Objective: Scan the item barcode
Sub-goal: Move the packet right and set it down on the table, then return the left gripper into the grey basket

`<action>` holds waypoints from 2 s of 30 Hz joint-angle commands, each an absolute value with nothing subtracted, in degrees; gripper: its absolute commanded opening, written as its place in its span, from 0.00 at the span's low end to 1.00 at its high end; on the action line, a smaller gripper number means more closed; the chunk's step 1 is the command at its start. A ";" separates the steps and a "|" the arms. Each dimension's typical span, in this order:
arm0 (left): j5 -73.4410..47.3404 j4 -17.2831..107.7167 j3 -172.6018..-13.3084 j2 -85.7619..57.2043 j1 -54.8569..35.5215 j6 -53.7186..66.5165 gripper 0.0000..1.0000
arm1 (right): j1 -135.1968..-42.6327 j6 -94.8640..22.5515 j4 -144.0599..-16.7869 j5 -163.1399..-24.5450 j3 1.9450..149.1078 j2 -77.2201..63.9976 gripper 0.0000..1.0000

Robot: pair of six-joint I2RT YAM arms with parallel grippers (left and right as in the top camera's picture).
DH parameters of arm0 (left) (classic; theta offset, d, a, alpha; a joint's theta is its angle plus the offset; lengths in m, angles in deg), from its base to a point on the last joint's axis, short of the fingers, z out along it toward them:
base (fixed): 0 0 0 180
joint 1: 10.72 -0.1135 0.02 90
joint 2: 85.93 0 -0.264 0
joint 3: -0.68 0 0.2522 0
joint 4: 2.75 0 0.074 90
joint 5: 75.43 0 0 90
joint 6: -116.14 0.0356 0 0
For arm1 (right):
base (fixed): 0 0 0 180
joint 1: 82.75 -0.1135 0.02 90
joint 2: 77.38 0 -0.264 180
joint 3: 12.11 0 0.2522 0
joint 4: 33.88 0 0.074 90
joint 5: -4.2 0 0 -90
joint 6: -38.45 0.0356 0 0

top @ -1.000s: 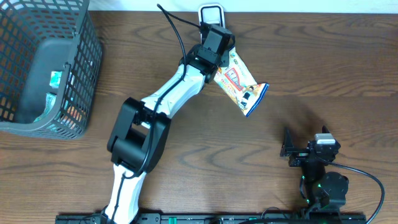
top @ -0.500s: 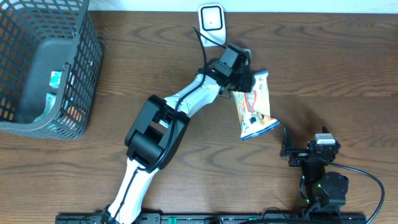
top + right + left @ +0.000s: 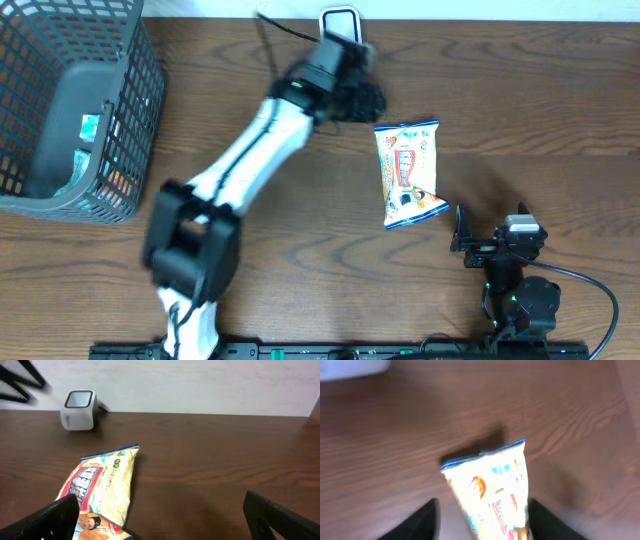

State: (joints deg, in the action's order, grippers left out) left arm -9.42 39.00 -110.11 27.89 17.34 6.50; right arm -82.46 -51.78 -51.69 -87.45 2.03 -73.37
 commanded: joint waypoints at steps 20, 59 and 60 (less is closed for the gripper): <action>-0.77 52.11 -117.15 -2.18 -17.68 20.03 0.82 | -82.19 -51.19 -51.91 -87.43 1.97 -73.61 0.99; 19.32 69.88 -111.05 23.85 -42.79 -8.50 0.98 | -82.19 -51.19 -51.91 -87.43 1.97 -73.61 0.99; 19.45 69.82 -111.05 24.16 -42.81 -8.50 0.98 | -82.19 -51.19 -51.91 -87.43 1.97 -73.61 0.99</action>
State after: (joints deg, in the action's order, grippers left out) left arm 20.54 69.69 -111.66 22.74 -42.60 -7.14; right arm -82.46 -51.78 -51.67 -87.45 2.03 -73.37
